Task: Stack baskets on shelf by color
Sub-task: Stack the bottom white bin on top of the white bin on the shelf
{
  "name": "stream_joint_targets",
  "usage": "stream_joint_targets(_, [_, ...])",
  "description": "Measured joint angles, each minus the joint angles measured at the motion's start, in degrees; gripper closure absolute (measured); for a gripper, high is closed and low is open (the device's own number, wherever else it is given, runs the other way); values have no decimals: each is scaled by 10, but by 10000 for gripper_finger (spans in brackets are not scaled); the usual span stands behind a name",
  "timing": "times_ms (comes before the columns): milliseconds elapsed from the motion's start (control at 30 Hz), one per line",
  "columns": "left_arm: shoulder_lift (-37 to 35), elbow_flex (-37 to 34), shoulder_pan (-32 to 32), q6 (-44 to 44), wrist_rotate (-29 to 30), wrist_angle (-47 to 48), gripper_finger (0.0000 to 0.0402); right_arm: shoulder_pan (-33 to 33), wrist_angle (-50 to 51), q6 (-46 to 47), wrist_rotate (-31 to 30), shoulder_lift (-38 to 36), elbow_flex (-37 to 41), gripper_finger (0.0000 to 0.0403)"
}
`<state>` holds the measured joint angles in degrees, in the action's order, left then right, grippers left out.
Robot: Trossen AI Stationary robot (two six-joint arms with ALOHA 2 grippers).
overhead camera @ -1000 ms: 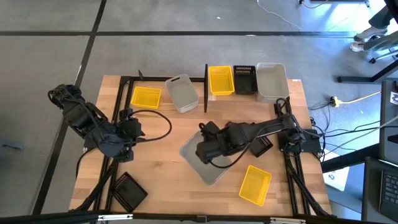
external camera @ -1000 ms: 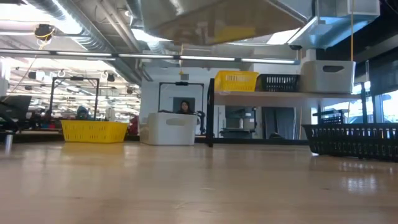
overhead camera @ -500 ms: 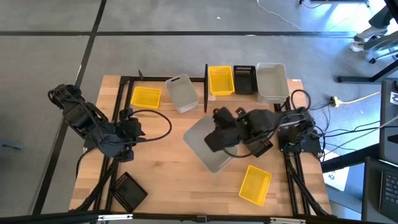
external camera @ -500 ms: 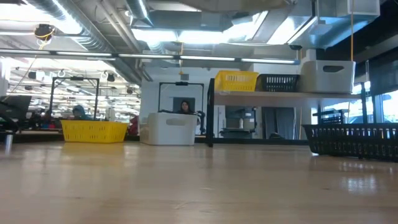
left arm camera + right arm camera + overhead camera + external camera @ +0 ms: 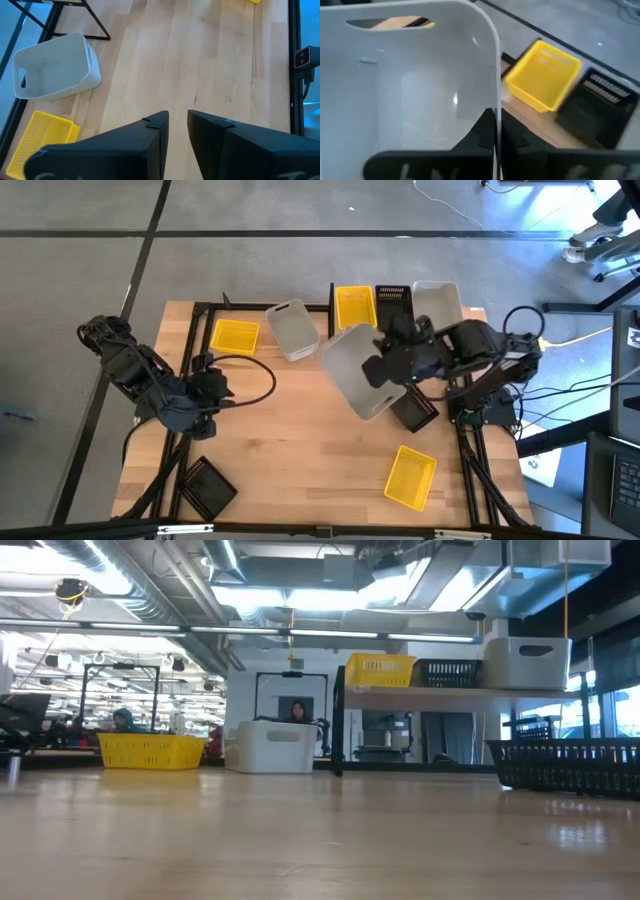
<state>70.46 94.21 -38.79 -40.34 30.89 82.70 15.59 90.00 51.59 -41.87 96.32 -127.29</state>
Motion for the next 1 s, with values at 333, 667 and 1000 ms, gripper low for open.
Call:
stream_joint_targets(333, [0,0,2,0,2,0,339,0,1,122,-22,-158,209,403])
stream_joint_targets(667, [0,0,49,-1,2,-1,339,-76,0,77,-58,-289,246,403])
stream_joint_targets(1000, [0,0,91,50,1,-68,339,-220,1,-45,-57,-353,232,403])
